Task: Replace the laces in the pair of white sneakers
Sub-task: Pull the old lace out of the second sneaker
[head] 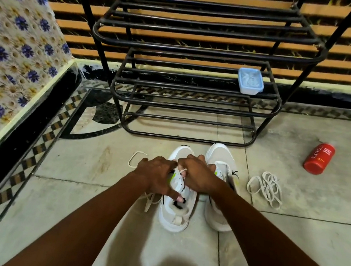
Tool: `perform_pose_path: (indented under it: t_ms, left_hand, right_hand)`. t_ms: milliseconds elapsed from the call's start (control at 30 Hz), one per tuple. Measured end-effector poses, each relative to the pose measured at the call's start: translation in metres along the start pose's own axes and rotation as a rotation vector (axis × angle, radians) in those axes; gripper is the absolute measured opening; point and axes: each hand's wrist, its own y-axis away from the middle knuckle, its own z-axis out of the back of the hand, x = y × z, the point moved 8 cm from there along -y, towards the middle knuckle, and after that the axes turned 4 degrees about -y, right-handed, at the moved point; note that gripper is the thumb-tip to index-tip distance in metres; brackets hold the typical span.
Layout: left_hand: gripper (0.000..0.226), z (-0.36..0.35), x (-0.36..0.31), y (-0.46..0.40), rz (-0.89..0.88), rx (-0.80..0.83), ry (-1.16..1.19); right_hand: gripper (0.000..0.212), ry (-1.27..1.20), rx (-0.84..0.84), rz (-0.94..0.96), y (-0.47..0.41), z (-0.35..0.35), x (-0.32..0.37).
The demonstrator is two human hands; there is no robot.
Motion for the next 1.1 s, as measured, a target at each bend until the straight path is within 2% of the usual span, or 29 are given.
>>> perform_pose_path:
  t_ms: [67, 133, 200, 267, 367, 467, 567, 633, 700, 767, 867, 967, 1100]
  left_hand:
    - [0.125, 0.002, -0.002, 0.002, 0.012, 0.022, -0.016]
    - [0.127, 0.003, -0.006, 0.004, 0.011, 0.031, -0.028]
    - [0.129, 0.003, -0.008, 0.005, 0.01, 0.036, -0.034]
    - [0.133, 0.001, -0.009, 0.005, 0.016, 0.051, -0.05]
    - [0.131, -0.001, -0.009, 0.005, 0.029, 0.074, -0.062]
    - [0.126, 0.002, -0.012, 0.006, 0.033, 0.074, -0.069]
    - [0.119, 0.006, -0.014, 0.006, 0.029, 0.066, -0.071]
    - [0.121, 0.006, -0.015, 0.005, 0.029, 0.066, -0.068]
    - [0.125, 0.003, -0.013, 0.004, 0.036, 0.067, -0.062]
    - [0.129, 0.0, -0.011, 0.003, 0.044, 0.073, -0.061]
    - [0.131, 0.0, -0.011, 0.004, 0.052, 0.086, -0.066]
    - [0.131, 0.0, -0.013, 0.005, 0.047, 0.09, -0.07]
    - [0.13, 0.004, -0.017, 0.007, 0.047, 0.107, -0.086]
  right_hand:
    - [0.023, -0.135, -0.002, 0.032, 0.004, 0.003, -0.005]
    - [0.026, -0.205, 0.001, 0.092, 0.004, 0.004, -0.008]
    - [0.027, -0.232, 0.005, 0.072, 0.007, 0.007, -0.009]
    - [0.028, -0.157, 0.035, -0.031, 0.009, 0.007, -0.013]
    - [0.028, 0.046, 0.047, -0.061, 0.004, 0.003, -0.01]
    - [0.022, 0.017, 0.066, 0.008, 0.006, 0.0, -0.004]
    - [0.032, -0.036, 0.076, 0.139, 0.015, 0.003, 0.0]
    - [0.033, -0.118, 0.044, 0.182, 0.021, 0.006, -0.003]
    - [0.019, -0.171, -0.007, 0.154, 0.021, 0.008, -0.009]
    - [0.011, -0.121, -0.051, 0.08, 0.017, 0.01, -0.015]
    - [0.014, 0.073, -0.088, -0.026, 0.008, 0.013, -0.019]
    - [0.015, 0.082, -0.163, -0.063, 0.003, 0.015, -0.019]
    - [0.014, 0.011, -0.297, 0.012, 0.007, 0.02, -0.019]
